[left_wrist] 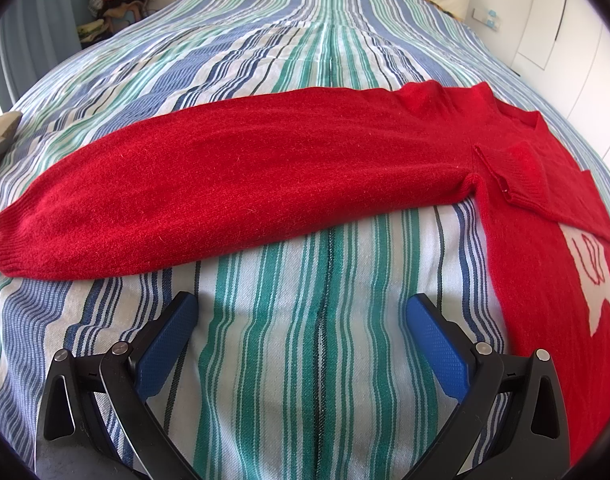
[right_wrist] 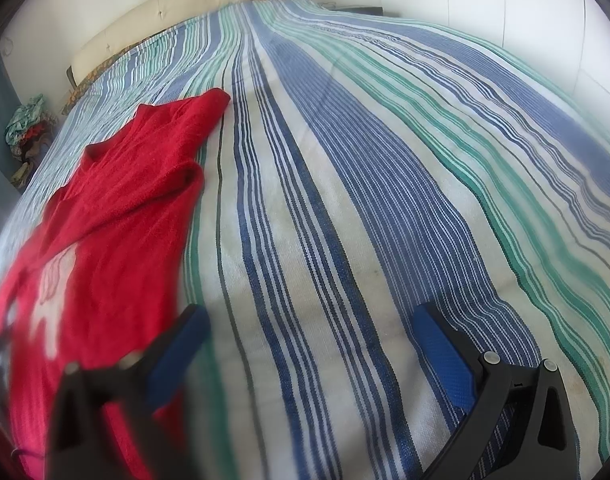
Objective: Fold small clothes
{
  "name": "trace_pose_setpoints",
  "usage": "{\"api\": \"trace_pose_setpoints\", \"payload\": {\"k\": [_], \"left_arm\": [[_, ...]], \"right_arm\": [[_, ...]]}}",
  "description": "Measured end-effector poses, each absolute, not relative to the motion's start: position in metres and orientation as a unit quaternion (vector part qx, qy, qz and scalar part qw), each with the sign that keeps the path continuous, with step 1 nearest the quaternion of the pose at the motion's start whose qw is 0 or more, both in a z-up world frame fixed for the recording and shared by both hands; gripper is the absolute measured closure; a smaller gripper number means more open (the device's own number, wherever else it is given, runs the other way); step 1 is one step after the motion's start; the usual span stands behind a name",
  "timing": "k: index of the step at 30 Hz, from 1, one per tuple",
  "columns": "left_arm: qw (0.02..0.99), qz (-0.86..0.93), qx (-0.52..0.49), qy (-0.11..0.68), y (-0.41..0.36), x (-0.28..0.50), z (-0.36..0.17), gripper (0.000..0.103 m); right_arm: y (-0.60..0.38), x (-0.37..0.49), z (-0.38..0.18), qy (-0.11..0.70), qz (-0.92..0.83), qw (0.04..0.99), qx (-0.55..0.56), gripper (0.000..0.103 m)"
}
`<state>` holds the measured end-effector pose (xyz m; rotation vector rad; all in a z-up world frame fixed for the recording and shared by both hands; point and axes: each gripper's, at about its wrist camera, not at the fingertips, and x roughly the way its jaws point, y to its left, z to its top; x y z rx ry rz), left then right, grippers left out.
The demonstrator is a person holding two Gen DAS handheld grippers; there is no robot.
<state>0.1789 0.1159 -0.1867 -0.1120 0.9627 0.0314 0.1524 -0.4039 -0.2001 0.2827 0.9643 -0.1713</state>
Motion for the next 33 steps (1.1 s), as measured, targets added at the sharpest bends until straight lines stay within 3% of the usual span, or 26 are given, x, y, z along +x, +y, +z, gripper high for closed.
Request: {"api": "trace_pose_setpoints", "payload": {"k": [33], "left_arm": [[0.885,0.018,-0.052,0.463,0.1150,0.1805,-0.1870,0.000]], "right_arm": [[-0.3973,0.1561,-0.2054,0.464,-0.086,0.874,0.114,0.000]]}}
